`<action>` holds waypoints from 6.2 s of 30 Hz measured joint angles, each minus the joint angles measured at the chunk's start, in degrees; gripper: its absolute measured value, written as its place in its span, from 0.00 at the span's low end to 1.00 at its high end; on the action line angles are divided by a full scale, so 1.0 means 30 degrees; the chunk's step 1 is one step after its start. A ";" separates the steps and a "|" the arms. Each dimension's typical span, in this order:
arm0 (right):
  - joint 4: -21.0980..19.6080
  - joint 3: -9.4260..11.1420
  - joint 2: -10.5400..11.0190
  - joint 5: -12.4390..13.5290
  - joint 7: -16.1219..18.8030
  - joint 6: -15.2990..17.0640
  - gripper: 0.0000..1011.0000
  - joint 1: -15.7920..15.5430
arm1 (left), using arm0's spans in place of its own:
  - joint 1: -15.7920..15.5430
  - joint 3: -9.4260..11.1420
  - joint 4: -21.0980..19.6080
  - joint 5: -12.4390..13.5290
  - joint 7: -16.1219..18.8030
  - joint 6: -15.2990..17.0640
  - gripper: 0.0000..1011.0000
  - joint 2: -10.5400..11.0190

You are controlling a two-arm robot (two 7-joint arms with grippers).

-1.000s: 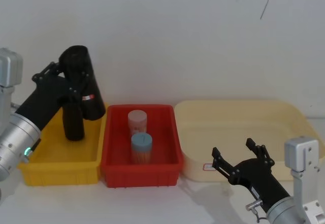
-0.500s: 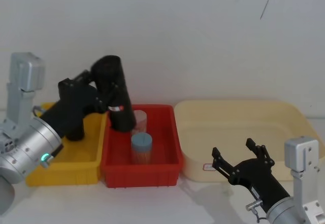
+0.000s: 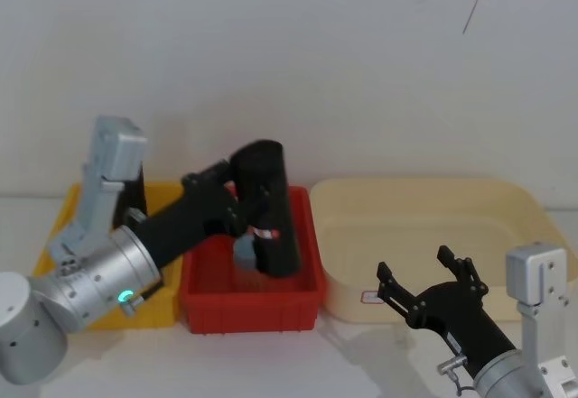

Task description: Pick up the garbage bag with the one hand and transfer it to the other hand.

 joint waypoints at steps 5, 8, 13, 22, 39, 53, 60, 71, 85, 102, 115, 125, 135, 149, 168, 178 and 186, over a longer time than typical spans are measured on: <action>0.0001 0.0000 0.0001 -0.0001 -0.0001 -0.0001 0.99 0.0000 | -0.0639 0.0600 0.1150 -0.0200 -0.1021 -0.0026 0.51 -0.0370; 0.0001 0.0000 0.0000 0.0000 -0.0001 0.0000 0.99 -0.0001 | -0.0984 0.0919 0.1785 -0.0285 -0.1570 -0.0182 0.51 -0.0566; 0.0001 0.0000 0.0000 -0.0001 0.0000 0.0000 0.99 0.0000 | -0.1445 0.1275 0.2579 -0.0341 -0.2073 -0.0482 0.51 -0.0802; 0.0001 0.0000 0.0000 0.0000 -0.0001 0.0000 0.99 0.0000 | -0.2068 0.1604 0.3561 -0.0433 -0.2475 -0.1052 0.51 -0.1033; -0.0171 -0.0241 0.0564 -0.0176 0.1024 0.0239 0.99 0.0260 | -0.2522 0.1805 0.4225 -0.0593 -0.2756 -0.1446 0.51 -0.1138; -0.0292 -0.0931 0.1333 -0.0197 0.3398 0.0652 0.99 0.1499 | -0.2627 0.1850 0.4381 -0.0633 -0.2819 -0.1545 0.51 -0.1160; 0.0131 -0.1242 0.1285 -0.0297 0.4199 0.0634 0.99 0.2303 | -0.2649 0.1865 0.4414 -0.0647 -0.2832 -0.1556 0.51 -0.1170; 0.1385 -0.1751 0.0880 -0.0328 0.5198 0.0135 0.99 0.3607 | -0.2669 0.1875 0.4437 -0.0649 -0.2845 -0.1575 0.51 -0.1172; 0.3044 -0.2493 0.0476 -0.0108 0.6235 -0.0514 0.99 0.4985 | -0.2677 0.1872 0.4449 -0.0647 -0.2845 -0.1579 0.51 -0.1171; 0.5315 -0.3132 -0.0119 0.0101 0.6856 -0.1277 0.99 0.6472 | -0.2677 0.1871 0.4449 -0.0646 -0.2843 -0.1577 0.51 -0.1171; 0.7101 -0.3382 -0.0692 0.0151 0.7002 -0.1511 0.99 0.7514 | -0.2676 0.1873 0.4447 -0.0645 -0.2843 -0.1576 0.51 -0.1171; 0.7633 -0.3505 -0.0855 0.0319 0.7231 -0.1101 0.83 0.7929 | -0.2676 0.1872 0.4448 -0.0646 -0.2841 -0.1576 0.51 -0.1171; 0.7231 -0.3422 -0.0766 0.0954 0.7544 -0.0869 0.54 0.7880 | -0.2676 0.1871 0.4443 -0.0655 -0.2845 -0.1580 0.51 -0.1173; 0.6365 -0.3160 -0.0457 0.1567 0.7504 -0.0838 0.53 0.7604 | -0.2676 0.1875 0.4448 -0.0645 -0.2844 -0.1573 0.76 -0.1169; 0.6290 -0.1893 0.0680 0.1738 0.6503 -0.0293 0.53 0.7777 | -0.2675 0.1872 0.4448 -0.0645 -0.2842 -0.1573 0.99 -0.1171; 0.6816 -0.0762 0.1531 0.1417 0.5609 0.0312 0.53 0.8134 | -0.2675 0.1873 0.4447 -0.0646 -0.2843 -0.1577 0.99 -0.1172; 0.7356 0.0161 0.2260 0.0905 0.4665 0.0923 0.75 0.8341 | -0.2675 0.1872 0.4447 -0.0647 -0.2844 -0.1577 0.99 -0.1171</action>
